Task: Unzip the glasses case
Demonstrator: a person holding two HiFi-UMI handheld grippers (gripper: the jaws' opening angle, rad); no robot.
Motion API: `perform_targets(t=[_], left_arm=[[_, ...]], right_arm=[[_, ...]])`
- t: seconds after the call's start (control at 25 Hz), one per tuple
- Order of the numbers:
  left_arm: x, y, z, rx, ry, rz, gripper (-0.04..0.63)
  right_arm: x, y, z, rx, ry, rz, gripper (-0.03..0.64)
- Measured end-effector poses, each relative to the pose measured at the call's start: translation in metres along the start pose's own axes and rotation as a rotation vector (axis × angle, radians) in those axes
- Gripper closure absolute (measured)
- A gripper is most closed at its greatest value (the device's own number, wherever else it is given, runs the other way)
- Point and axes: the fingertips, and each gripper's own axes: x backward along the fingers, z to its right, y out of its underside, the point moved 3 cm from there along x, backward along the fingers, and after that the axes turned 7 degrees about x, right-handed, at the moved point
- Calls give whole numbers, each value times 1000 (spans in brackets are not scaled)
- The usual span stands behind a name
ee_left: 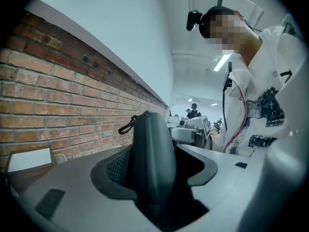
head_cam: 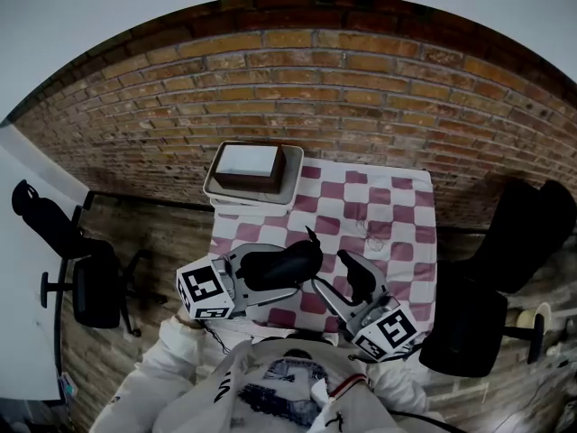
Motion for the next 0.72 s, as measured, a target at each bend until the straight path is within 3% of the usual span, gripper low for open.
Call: perform_targets(t=[0.24, 0.4, 0.72], left_arm=[[6, -5, -2, 18, -13, 24, 319], [5, -7, -3, 32, -11, 31, 319], [1, -10, -5, 24, -12, 14, 319]], right_arm=[[-1, 21, 9, 155, 76, -120, 406], [-17, 11, -2, 256, 78, -94, 458], [-26, 14, 3, 268, 96, -102, 503]])
